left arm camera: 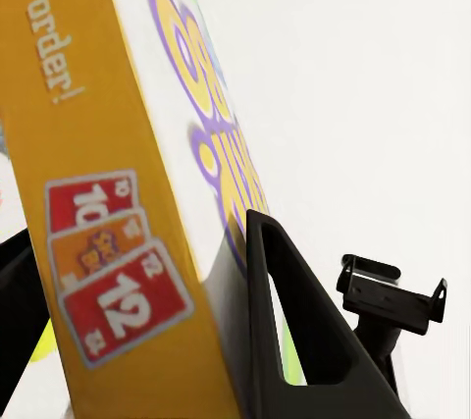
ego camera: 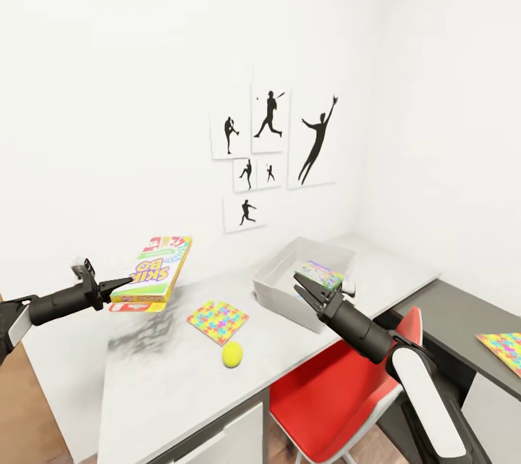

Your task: Put all the toys in the child's room - the three board games (two on the bed and one on the table), the two jigsaw puzzles on the table, and the tennis ball on the table - inside the toy box on the table in the child's room.

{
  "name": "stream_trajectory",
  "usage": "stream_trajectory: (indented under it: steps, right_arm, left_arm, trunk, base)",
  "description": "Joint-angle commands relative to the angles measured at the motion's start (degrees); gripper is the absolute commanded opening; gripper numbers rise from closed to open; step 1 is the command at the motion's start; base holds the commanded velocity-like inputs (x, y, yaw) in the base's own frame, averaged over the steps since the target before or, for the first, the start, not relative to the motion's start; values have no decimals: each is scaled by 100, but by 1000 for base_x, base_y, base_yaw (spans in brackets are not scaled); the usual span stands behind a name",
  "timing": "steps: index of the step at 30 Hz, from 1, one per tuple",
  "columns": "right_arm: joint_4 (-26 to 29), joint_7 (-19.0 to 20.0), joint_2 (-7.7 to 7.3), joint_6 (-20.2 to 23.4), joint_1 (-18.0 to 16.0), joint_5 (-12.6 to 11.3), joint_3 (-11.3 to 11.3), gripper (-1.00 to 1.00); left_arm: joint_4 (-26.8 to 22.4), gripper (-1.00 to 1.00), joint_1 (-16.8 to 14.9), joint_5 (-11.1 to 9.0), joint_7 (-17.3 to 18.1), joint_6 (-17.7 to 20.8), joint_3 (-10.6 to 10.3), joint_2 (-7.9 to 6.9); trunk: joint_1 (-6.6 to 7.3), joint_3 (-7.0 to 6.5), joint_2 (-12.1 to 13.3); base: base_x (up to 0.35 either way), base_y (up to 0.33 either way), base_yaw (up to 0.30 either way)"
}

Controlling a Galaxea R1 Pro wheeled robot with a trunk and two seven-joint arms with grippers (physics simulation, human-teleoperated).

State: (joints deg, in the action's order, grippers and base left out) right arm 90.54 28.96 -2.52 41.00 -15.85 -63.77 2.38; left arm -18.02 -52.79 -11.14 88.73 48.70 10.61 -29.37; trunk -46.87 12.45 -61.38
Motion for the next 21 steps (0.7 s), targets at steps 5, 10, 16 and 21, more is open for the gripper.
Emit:
stream_trajectory:
  steps: [5, 10, 16, 21]
  right_arm:
    - [-1, -1, -2, 22, -6, -21, 1, 100]
    - [-1, 2, -2, 22, -6, -21, 0, 100]
    - [-6, -4, -2, 22, -6, -21, 0, 100]
    - [-10, -5, -2, 22, -6, -21, -8, 100]
  left_arm:
    - [0, -100, -3, 7, 22, 61, 1, 1]
    - [0, -100, -3, 7, 21, 60, 3, 1]
    - [-1, -100, -3, 7, 23, 55, 1, -5]
    - [-2, -100, -3, 7, 22, 57, 1, -6]
  trunk:
    - [110, -103, 197]
    - [220, -215, 397]
    - [352, -351, 638]
    - [461, -463, 839]
  base:
    - [0, 0, -202]
    - [0, 0, -224]
    - [0, 0, -226]
    - [0, 0, -227]
